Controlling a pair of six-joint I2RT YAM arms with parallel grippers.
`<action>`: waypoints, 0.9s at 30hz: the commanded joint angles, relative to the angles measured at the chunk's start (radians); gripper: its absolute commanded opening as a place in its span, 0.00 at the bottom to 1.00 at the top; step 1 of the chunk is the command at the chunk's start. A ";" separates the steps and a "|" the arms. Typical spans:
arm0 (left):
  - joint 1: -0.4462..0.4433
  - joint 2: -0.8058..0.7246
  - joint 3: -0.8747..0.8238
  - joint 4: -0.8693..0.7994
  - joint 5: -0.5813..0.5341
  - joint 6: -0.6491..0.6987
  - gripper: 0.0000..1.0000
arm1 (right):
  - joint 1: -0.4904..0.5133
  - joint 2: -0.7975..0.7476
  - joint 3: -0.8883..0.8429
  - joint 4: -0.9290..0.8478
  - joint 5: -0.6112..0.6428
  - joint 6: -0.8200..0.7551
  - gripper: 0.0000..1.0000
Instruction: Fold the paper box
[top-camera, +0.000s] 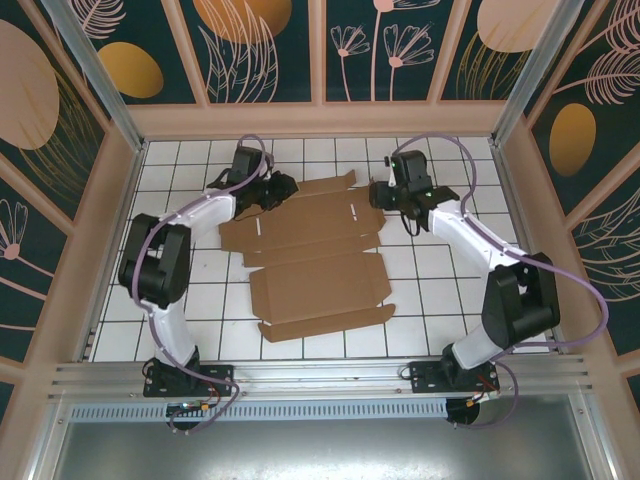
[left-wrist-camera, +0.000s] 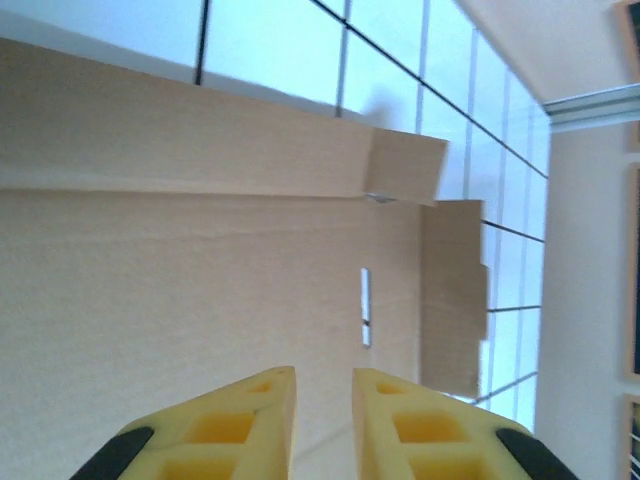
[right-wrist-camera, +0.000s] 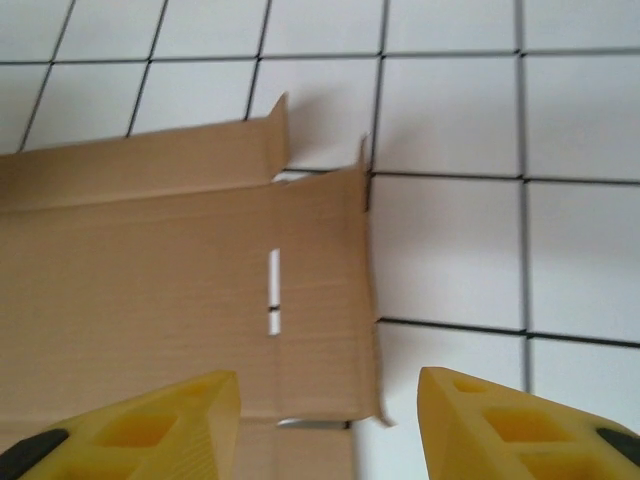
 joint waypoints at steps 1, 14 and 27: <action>-0.055 -0.027 -0.114 -0.016 -0.022 0.001 0.13 | 0.005 0.032 -0.100 0.065 -0.125 0.076 0.48; -0.073 0.024 -0.333 0.047 -0.093 -0.030 0.00 | -0.003 0.152 -0.128 0.108 -0.140 0.077 0.56; -0.066 0.051 -0.349 0.047 -0.112 -0.018 0.00 | -0.060 0.273 -0.160 0.198 -0.327 0.137 0.62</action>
